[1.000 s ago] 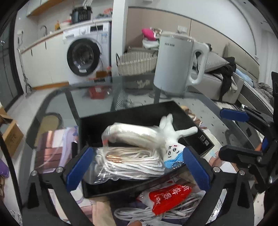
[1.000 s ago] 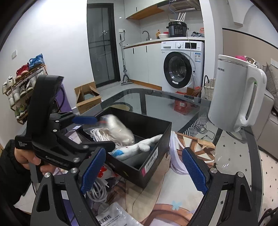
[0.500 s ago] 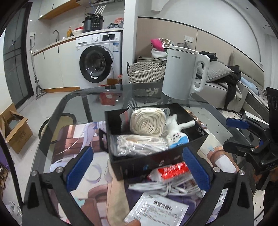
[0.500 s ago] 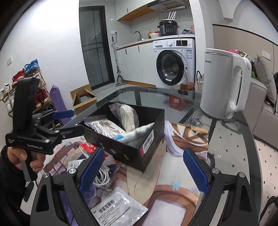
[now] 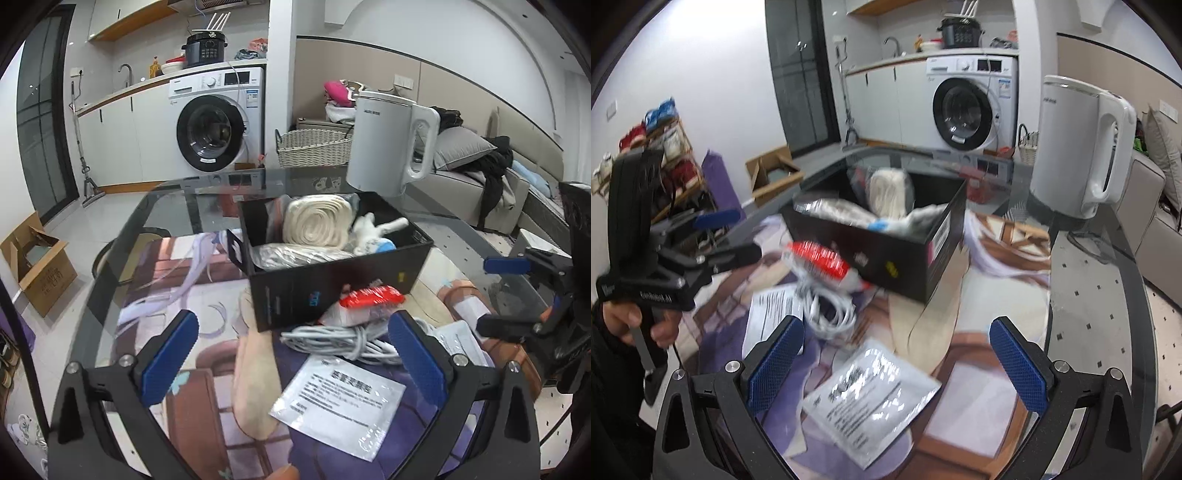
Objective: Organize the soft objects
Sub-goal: 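Move both tools back over the table toward the white medicine sachets, then grasp a white sachet with the left tool while the right grasps another sachet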
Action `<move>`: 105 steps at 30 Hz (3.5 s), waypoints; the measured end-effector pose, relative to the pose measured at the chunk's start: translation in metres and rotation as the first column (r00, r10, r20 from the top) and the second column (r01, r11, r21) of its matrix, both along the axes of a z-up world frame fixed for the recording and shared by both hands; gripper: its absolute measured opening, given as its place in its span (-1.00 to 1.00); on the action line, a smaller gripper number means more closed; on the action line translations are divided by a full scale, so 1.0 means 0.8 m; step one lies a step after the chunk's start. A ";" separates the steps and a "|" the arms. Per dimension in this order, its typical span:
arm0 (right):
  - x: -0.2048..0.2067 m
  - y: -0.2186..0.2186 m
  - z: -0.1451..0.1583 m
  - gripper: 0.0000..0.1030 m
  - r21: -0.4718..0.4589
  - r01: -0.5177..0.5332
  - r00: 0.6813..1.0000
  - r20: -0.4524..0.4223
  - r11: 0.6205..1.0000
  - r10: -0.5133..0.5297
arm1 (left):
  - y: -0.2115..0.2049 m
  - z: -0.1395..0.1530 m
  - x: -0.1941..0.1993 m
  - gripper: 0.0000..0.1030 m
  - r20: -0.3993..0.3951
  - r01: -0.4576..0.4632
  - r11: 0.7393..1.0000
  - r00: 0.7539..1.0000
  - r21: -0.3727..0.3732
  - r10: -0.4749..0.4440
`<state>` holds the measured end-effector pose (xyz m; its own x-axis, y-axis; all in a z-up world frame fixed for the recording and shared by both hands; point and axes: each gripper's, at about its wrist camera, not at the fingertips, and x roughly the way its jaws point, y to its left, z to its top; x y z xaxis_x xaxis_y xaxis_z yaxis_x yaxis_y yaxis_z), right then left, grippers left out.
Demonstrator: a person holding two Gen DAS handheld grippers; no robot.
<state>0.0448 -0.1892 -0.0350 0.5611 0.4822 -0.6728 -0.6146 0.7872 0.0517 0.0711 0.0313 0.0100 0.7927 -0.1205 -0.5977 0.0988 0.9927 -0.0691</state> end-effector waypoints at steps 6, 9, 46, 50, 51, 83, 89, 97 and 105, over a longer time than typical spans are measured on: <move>-0.012 0.001 -0.020 0.99 -0.029 -0.006 0.997 -0.073 1.000 0.004 | -0.010 -0.010 -0.011 1.00 -0.025 0.025 1.000 0.999 0.016 -0.025; -0.015 0.004 -0.027 0.99 -0.049 -0.008 0.995 -0.099 0.999 0.003 | -0.017 -0.015 -0.008 1.00 -0.040 0.042 0.999 0.998 0.022 -0.041; -0.013 -0.005 -0.070 0.99 -0.232 0.002 0.988 -0.149 0.973 -0.038 | -0.048 -0.051 -0.003 1.00 -0.138 0.118 0.991 0.985 0.066 -0.108; -0.012 0.003 -0.071 0.99 -0.216 0.002 0.992 -0.126 0.976 -0.030 | -0.050 -0.053 -0.002 1.00 -0.143 0.122 0.990 0.984 0.073 -0.110; -0.013 0.004 -0.072 0.99 -0.215 0.001 0.992 -0.124 0.977 -0.028 | -0.050 -0.053 -0.002 1.00 -0.145 0.123 0.990 0.983 0.073 -0.112; -0.019 0.020 -0.074 0.97 -0.184 0.000 0.995 -0.095 0.983 -0.018 | -0.049 -0.071 0.008 0.95 -0.261 0.125 0.990 0.960 0.059 -0.105; -0.029 0.027 -0.069 0.60 -0.173 -0.045 0.996 -0.087 0.984 0.030 | -0.055 -0.067 -0.001 0.60 -0.226 0.179 0.982 0.961 0.058 -0.161; -0.034 0.031 -0.065 0.26 -0.166 -0.081 0.994 -0.081 0.983 0.068 | -0.060 -0.062 -0.011 0.20 -0.190 0.202 0.978 0.964 0.059 -0.188; -0.039 0.030 -0.063 0.01 -0.179 -0.124 0.991 -0.080 0.976 0.111 | -0.060 -0.059 -0.020 -0.21 -0.174 0.198 0.979 0.967 0.056 -0.186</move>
